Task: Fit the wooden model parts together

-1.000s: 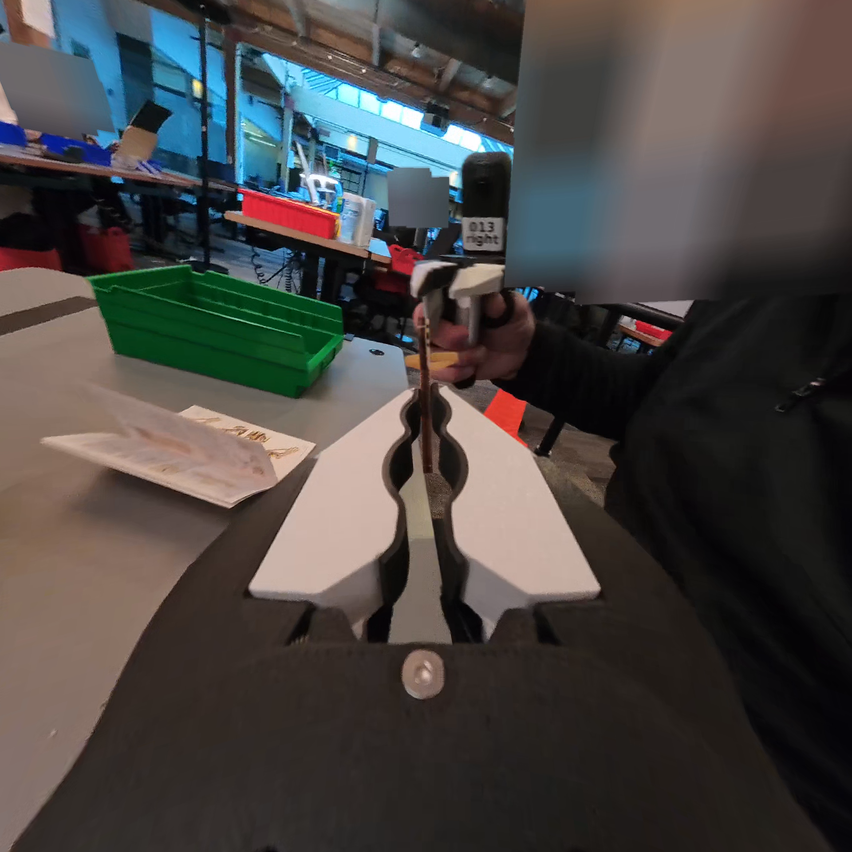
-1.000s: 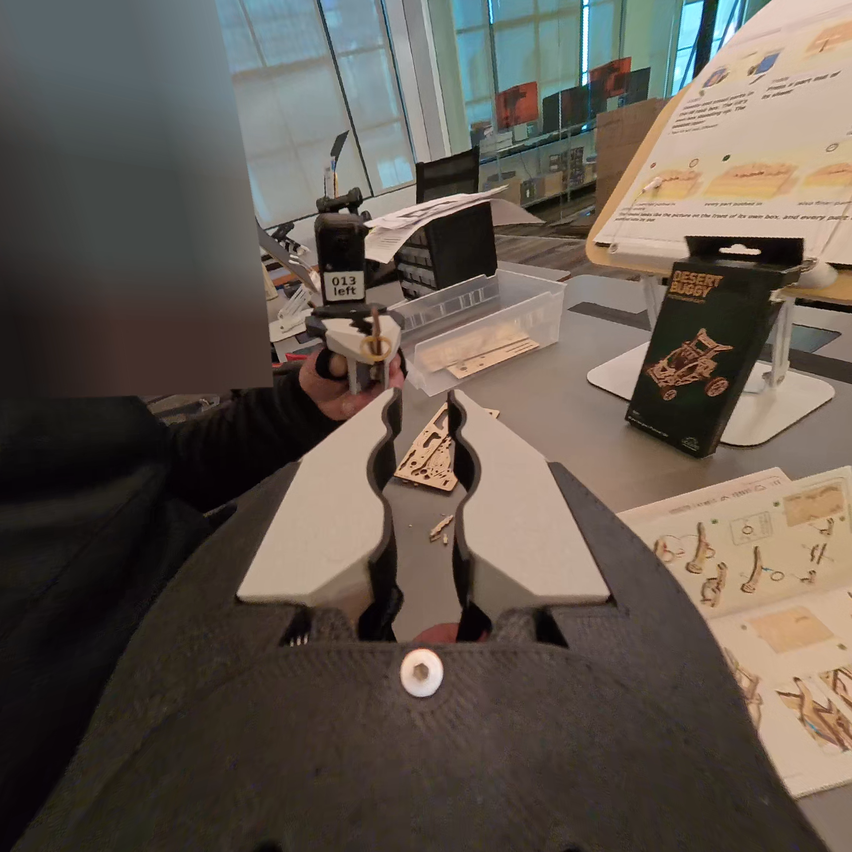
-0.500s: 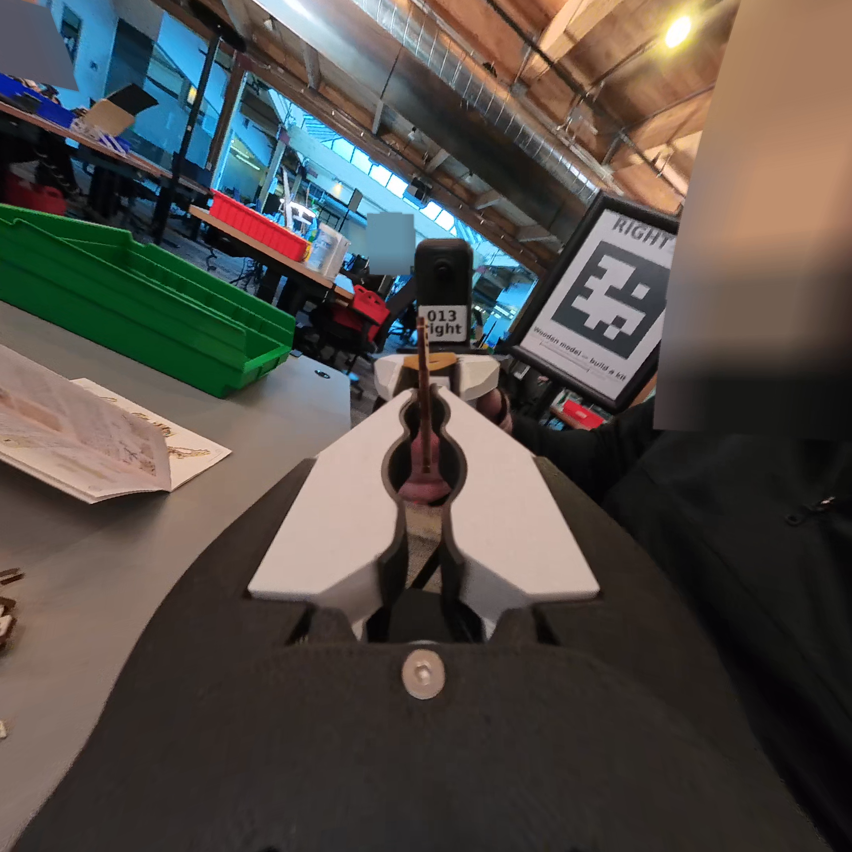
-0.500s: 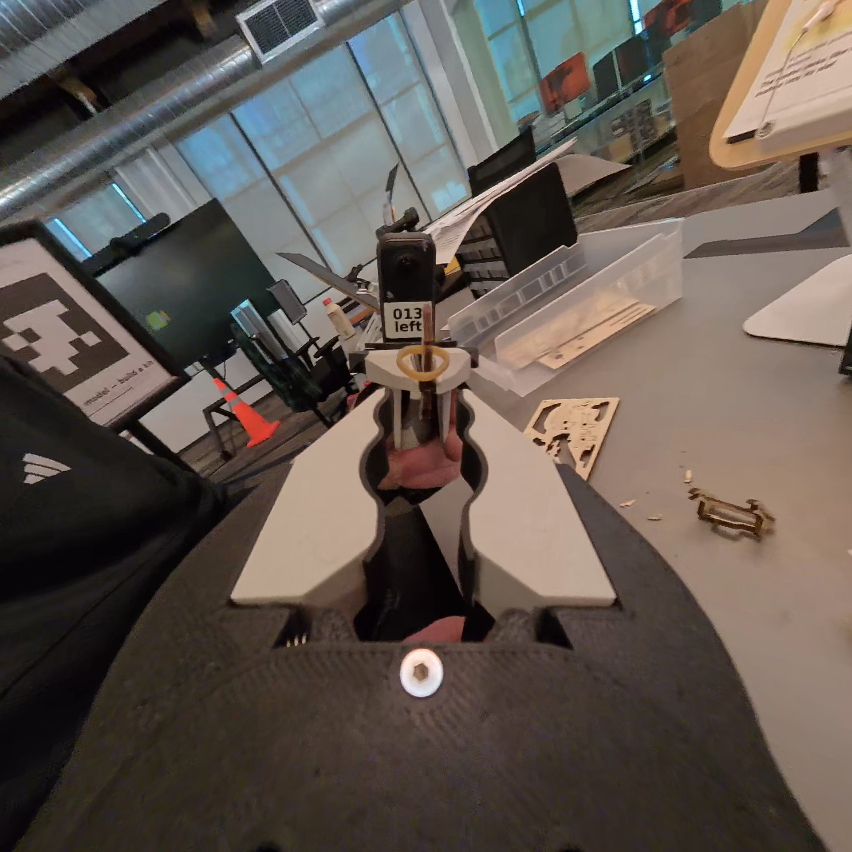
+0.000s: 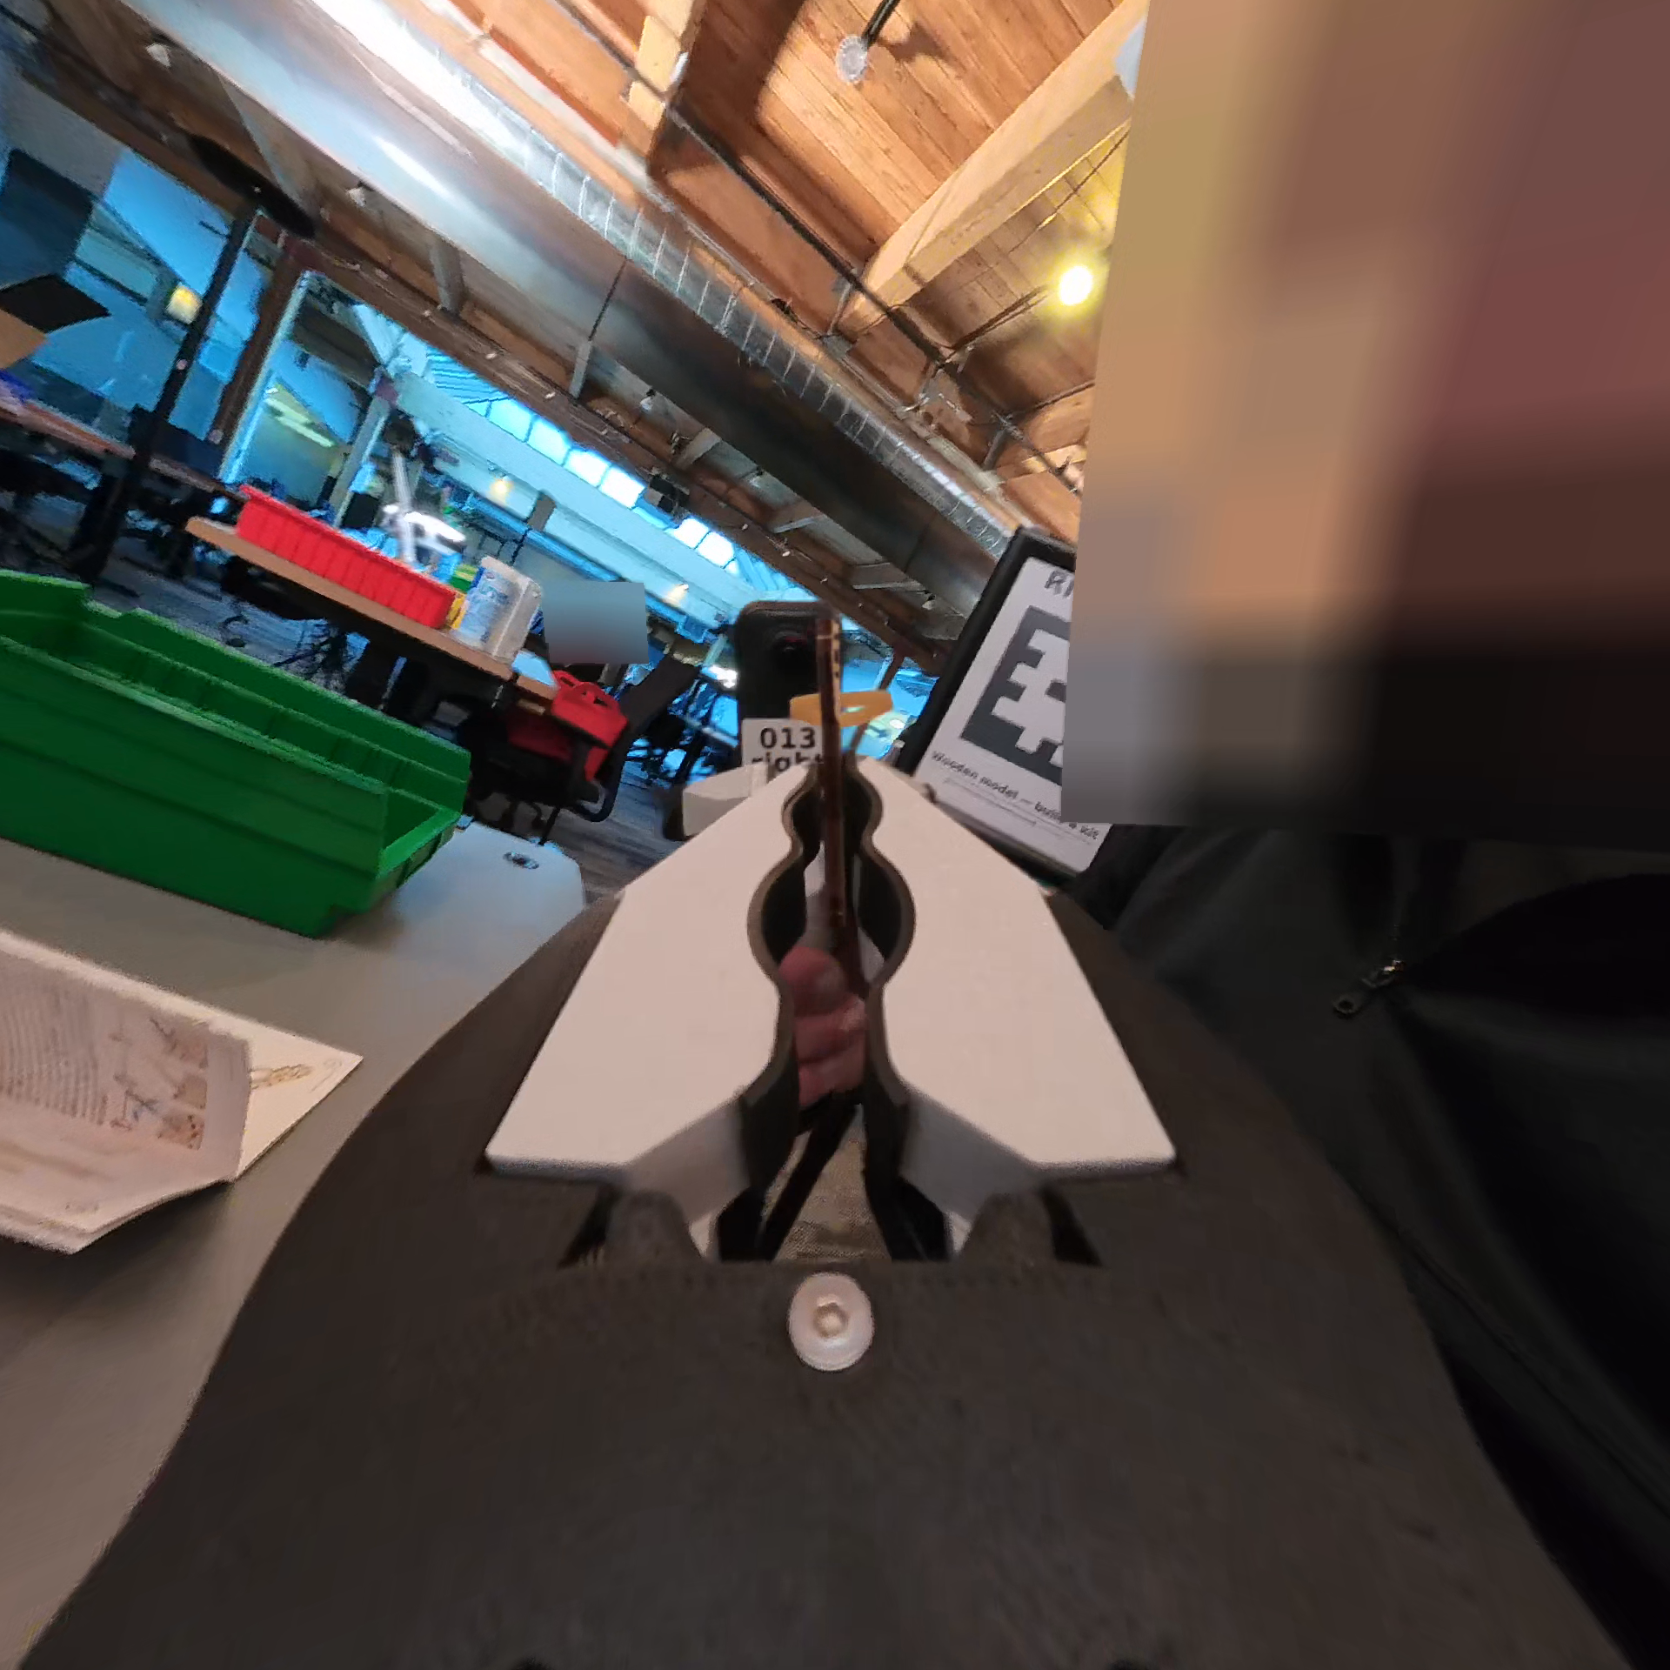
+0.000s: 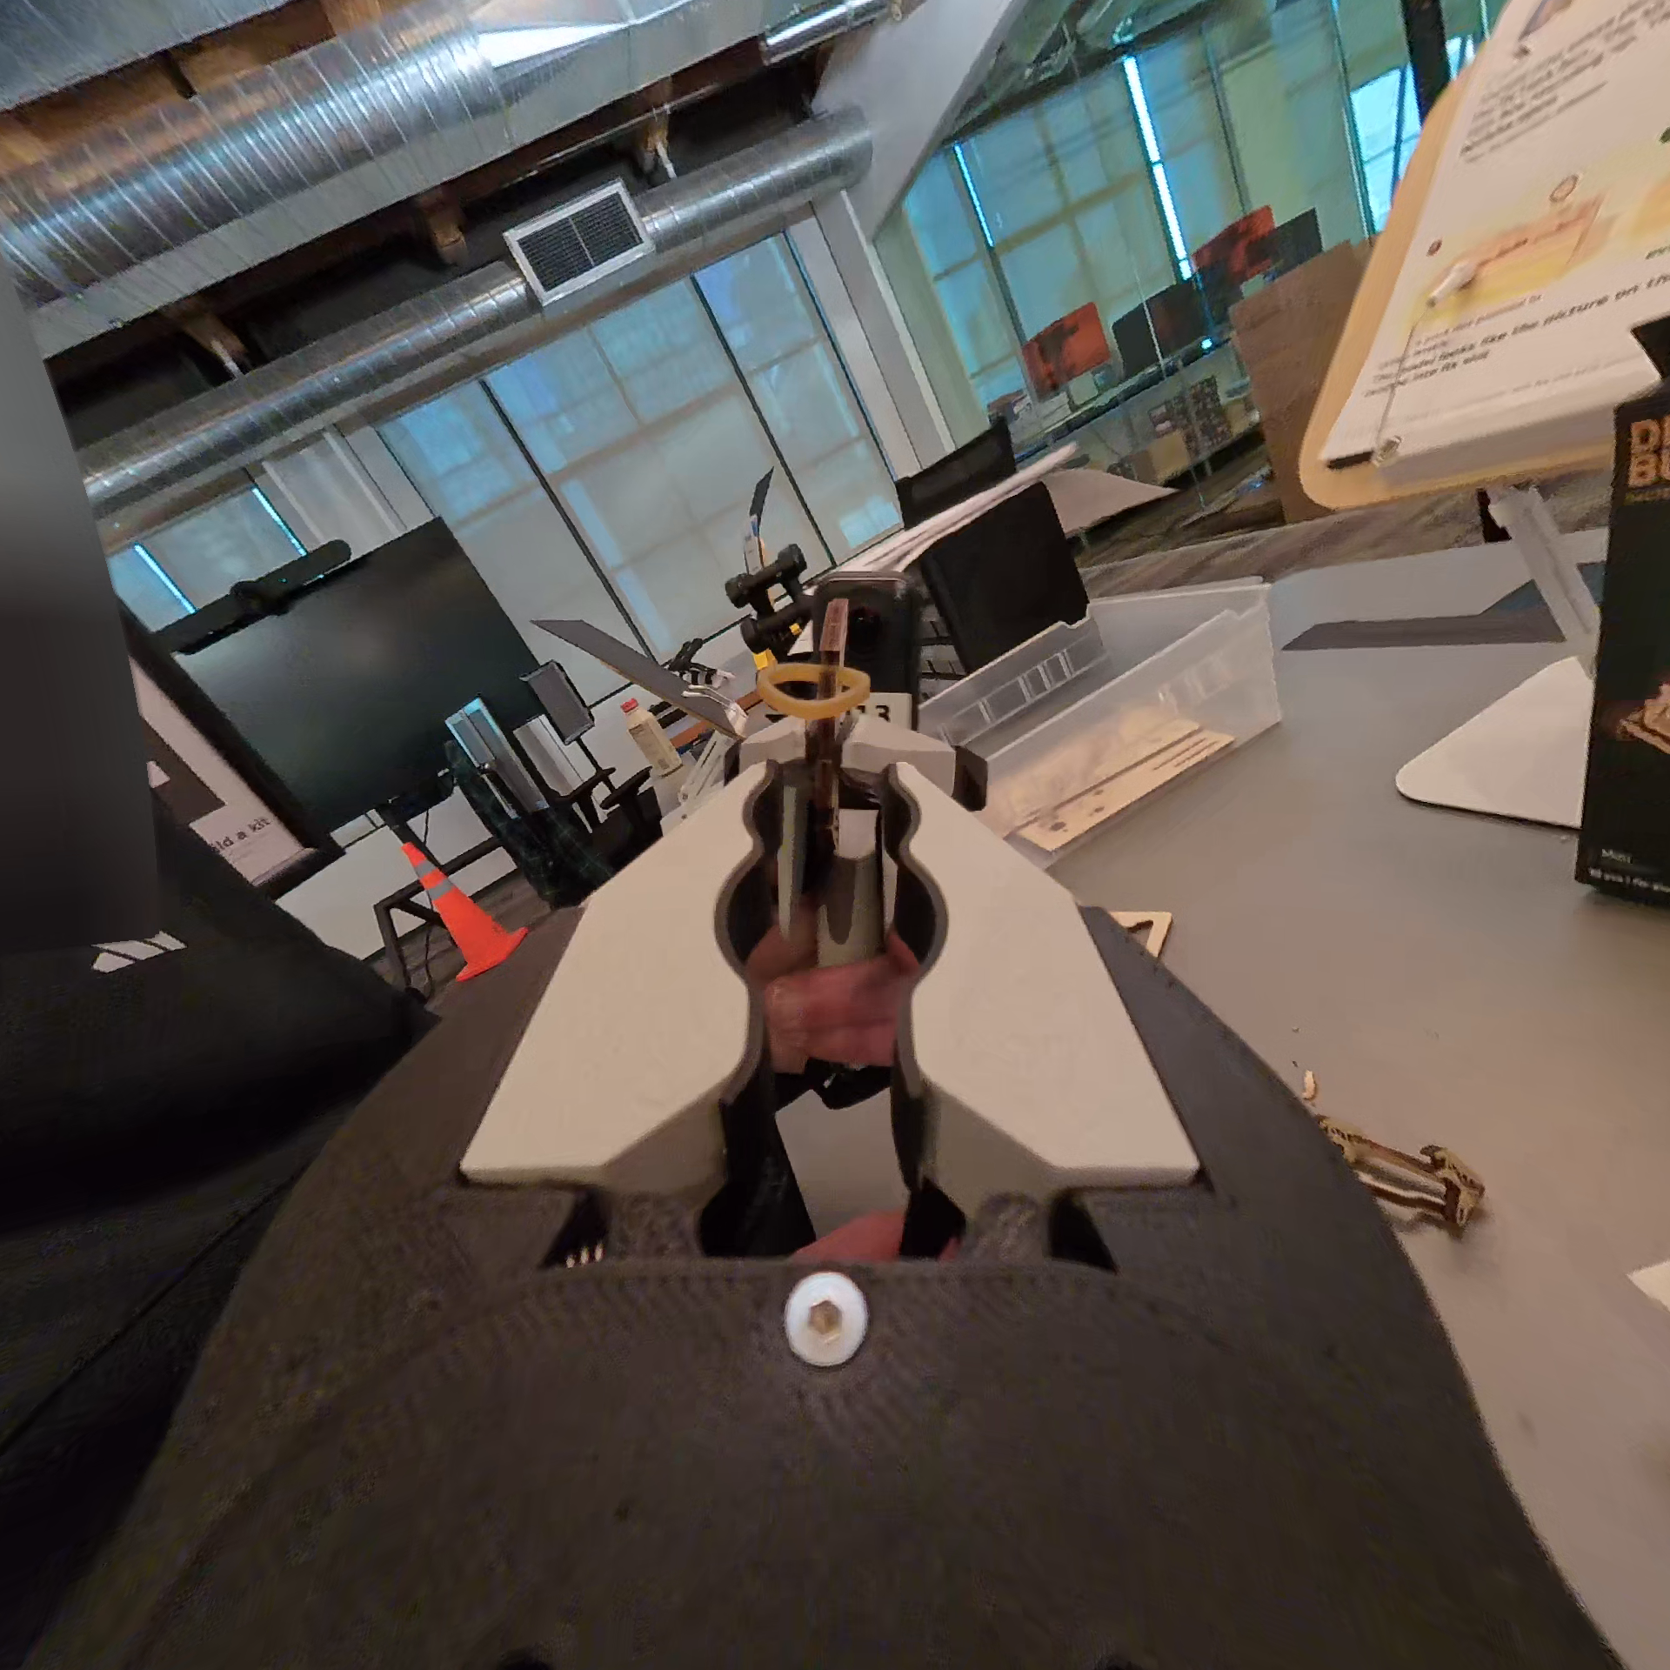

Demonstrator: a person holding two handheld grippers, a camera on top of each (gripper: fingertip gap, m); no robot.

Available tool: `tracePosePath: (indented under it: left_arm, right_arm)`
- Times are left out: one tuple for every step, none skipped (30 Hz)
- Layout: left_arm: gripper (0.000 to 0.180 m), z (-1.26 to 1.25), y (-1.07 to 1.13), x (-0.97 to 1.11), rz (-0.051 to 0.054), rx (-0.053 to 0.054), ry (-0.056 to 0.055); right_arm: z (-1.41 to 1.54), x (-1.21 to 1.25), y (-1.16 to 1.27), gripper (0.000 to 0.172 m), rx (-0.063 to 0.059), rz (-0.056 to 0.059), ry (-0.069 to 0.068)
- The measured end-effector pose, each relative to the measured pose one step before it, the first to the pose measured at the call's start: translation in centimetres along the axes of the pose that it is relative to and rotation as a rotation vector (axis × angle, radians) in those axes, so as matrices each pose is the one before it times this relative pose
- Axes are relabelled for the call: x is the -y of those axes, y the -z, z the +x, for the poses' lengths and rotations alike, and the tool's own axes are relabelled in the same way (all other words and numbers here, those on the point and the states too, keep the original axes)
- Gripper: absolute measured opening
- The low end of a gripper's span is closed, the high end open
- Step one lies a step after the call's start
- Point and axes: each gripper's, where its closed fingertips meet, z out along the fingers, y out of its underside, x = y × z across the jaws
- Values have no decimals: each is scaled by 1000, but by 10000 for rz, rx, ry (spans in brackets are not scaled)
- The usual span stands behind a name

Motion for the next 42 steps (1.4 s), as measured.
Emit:
tracePosePath:
  left_arm:
    - [2, 377, -247, 208, 121, -188, 68]
    - [2, 52, -246, 65, 86, 28, 6]
    - [2, 254, -234, -65, 70, -106, 20]
    - [2, 402, -197, -48, 132, -207, 129]
    - [2, 40, -206, -204, 72, 56, 64]
    - [1, 43, -187, -351, 5, 113, -114]
    - [2, 209, -124, -243, 67, -21, -77]
    - [2, 153, -145, -234, 81, -27, 11]
    - [3, 110, -199, -262, 56, -6, 0]
    - [4, -26, -206, -293, -25, 50, -32]
    - [4, -73, -210, -351, -89, 51, -14]
    - [7, -79, -197, -294, -74, 33, 43]
    - [12, -132, -132, -209, -57, 63, 50]
    - [15, -322, -55, -183, -92, 207, -57]
    - [18, -401, 7, -118, -115, 260, -126]
    - [20, -185, 48, 13, -83, 125, -128]
    - [21, -240, 62, 49, -120, 152, -104]
    - [24, -513, 127, -26, -220, 330, -157]
    - [27, -619, 210, -30, -265, 398, -233]
    - [28, -605, 298, 23, -247, 377, -270]
    - [28, -579, 373, 73, -215, 348, -275]
    - [29, -664, 422, 35, -217, 340, -240]
    - [30, -815, 450, 6, -212, 371, -173]
    - [31, -839, 444, 85, -144, 349, -129]
    - [31, -794, 397, 88, -118, 297, -105]
    - [31, -838, 324, -15, -159, 309, -96]
    - [32, -847, 243, -152, -201, 317, -95]
    - [32, -724, 163, -150, -180, 250, -66]
    - [32, -552, 75, -130, -136, 164, -33]
    - [31, -450, -3, -119, -115, 130, -9]
    - [31, -451, -74, -143, -127, 149, -28]
    - [31, -410, -134, -182, -142, 140, -57]
    - [32, -310, -175, -199, -150, 87, -55]
    - [32, -303, -203, -280, -190, 99, -59]
    - [32, -331, -191, -319, -225, 124, -82]
    - [32, -328, -163, -349, -245, 137, -132]
    - [32, -384, -126, -386, -257, 155, -158]
    - [32, -461, -93, -400, -270, 174, -149]
    - [32, -560, -51, -445, -300, 210, -167]
    - [32, -666, -26, -474, -303, 264, -194]
    - [33, -660, -30, -509, -304, 240, -157]
    - [34, -507, -39, -488, -293, 146, -111]
  right_arm:
    - [-281, 113, 65, 18, -80, -40, 220]
    - [-134, 55, 84, 17, -214, -59, 292]
    - [-200, 14, 113, 16, -179, -40, 263]
    - [-286, -16, 126, 11, -129, -15, 252]
    - [-201, -97, 149, 8, -217, -41, 299]
    - [-195, -185, 175, 5, -219, -117, 338]
    - [-243, -109, 235, 2, -115, -77, 286]
    - [-129, -93, 264, 2, -99, -55, 131]
    - [-36, -85, 315, 0, -87, -35, 65]
    - [17, -124, 342, 0, -89, -60, 56]
    - [97, -116, 402, 0, -131, -86, 80]
    - [221, -51, 468, 0, -164, -38, 55]
    - [269, 43, 511, 0, -129, 38, -15]
    - [268, 55, 519, 0, -79, 39, -29]
    - [353, 48, 486, 0, -126, 28, 62]
    - [361, -81, 403, 0, -100, -47, 110]
    - [387, -145, 320, 0, -74, -80, 77]
    - [453, -212, 234, 0, -75, -93, -2]
    - [439, -187, 242, 0, -53, -29, -32]
    - [436, -188, 262, 0, -32, -12, -21]
    - [554, -227, 288, 0, -94, -21, -1]
    - [621, -263, 300, 0, -132, -52, 29]
    - [583, -358, 302, 1, -99, -99, 73]
    - [560, -417, 274, 1, -111, -131, 144]
    - [573, -524, 229, 1, -151, -174, 229]
    - [524, -548, 157, 1, -167, -195, 320]
    - [443, -534, 78, 1, -157, -197, 392]
    - [354, -447, 5, 1, -126, -160, 342]
    - [342, -404, -33, 1, -137, -141, 316]
    - [395, -438, -83, 1, -213, -190, 472]
    - [381, -493, -111, 1, -224, -230, 596]
    - [380, -473, -119, 1, -186, -201, 465]
    - [442, -431, -111, 1, -192, -162, 253]
    - [417, -373, -107, 1, -182, -129, 206]
    - [156, -268, -107, 0, -18, -70, 117]
    - [-9, -88, -79, 1, 137, 37, -172]
    - [-30, 57, -29, 1, 228, 141, -454]
    - [58, -19, -32, 1, 195, 100, -506]
    - [210, -219, -23, 1, -5, -38, -182]
    - [145, -370, -55, 1, -77, -144, 154]
    - [-19, -427, -88, 1, -1, -174, 105]
    - [-201, -358, -117, 1, 157, -85, -140]
